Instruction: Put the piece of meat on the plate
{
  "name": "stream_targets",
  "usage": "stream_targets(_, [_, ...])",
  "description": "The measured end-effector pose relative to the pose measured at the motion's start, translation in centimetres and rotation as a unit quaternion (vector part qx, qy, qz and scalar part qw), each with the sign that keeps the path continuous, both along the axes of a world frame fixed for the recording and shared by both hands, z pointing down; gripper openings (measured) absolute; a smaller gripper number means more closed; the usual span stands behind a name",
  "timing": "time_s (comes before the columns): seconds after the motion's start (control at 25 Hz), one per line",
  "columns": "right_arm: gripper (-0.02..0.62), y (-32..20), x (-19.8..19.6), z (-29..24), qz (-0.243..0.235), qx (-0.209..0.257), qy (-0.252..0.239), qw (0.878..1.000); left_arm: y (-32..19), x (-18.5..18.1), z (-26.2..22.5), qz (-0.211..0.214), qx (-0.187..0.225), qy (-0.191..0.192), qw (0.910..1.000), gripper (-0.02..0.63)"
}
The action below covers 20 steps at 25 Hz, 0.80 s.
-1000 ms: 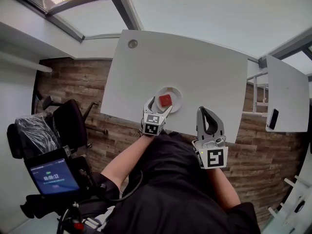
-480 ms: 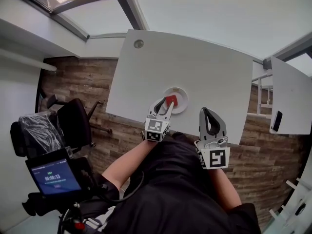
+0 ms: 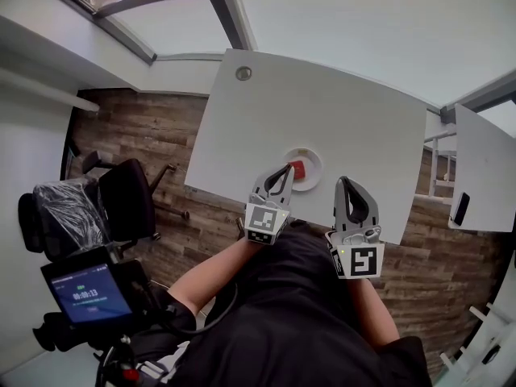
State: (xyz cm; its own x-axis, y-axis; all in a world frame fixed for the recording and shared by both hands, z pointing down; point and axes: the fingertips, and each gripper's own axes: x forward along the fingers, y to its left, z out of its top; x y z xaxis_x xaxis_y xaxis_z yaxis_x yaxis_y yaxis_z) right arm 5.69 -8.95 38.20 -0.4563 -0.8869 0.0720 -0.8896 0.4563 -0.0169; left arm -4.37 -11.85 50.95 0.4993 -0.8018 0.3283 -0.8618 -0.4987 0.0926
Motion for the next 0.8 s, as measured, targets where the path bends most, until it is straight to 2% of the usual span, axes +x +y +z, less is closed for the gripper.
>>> stream_targets(0.24, [0.005,-0.2,-1.6,-0.3,-0.001,0.001,-0.006,1.000,0.6,-1.8,-2.7,0.002,0.043,-0.025,0.9988,0.006])
stream_targets(0.4, [0.005,-1.0,-1.6,-0.1,-0.003,-0.003,-0.012,1.000,-0.5,-1.7,-5.7,-0.007,0.062,0.000,0.9980,0.006])
stream_targets(0.64, [0.005,-1.3,-1.9,-0.2,-0.006,0.003,-0.018,1.000,0.0,-1.7,-7.0,-0.021,0.100,0.037,0.9940,0.006])
stream_targets(0.8, [0.005,-1.4,-1.8,-0.3,-0.001,0.011,-0.020,1.000,0.2,-1.8,-7.7,-0.019,0.107,0.037,0.9934,0.006])
